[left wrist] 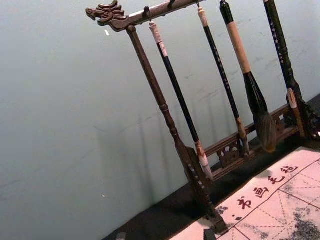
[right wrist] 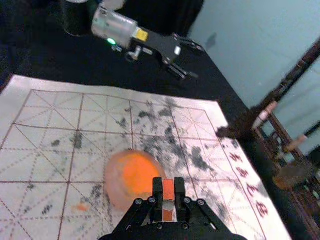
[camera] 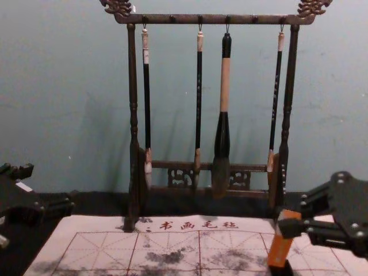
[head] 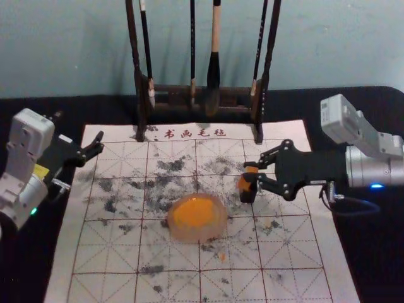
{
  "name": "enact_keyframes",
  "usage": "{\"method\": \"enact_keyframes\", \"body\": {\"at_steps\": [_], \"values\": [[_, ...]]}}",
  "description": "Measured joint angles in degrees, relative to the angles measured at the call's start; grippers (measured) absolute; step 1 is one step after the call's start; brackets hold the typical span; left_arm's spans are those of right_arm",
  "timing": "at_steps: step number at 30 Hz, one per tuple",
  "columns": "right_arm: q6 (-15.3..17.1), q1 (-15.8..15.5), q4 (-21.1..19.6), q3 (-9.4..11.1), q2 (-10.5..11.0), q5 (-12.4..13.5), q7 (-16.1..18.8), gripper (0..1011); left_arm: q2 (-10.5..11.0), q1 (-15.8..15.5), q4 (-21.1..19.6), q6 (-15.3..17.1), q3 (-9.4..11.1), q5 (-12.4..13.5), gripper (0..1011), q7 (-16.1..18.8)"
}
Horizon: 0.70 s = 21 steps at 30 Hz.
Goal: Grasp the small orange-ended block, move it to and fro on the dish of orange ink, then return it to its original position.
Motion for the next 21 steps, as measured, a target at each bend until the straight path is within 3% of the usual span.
{"method": "enact_keyframes", "body": {"at_steps": [9, 21], "values": [[0.67, -0.51, 1.47, 1.06, 0.00, -0.84, -0.66, 136, 0.00, 0.00, 0.00, 0.00, 0.00, 0.00, 1001, 0.00], [0.60, 0.13, 4.71, 1.38, -1.65, -1.74, -0.12, 136, 0.00, 0.00, 0.00, 0.00, 0.00, 0.00, 1001, 0.00]]}}
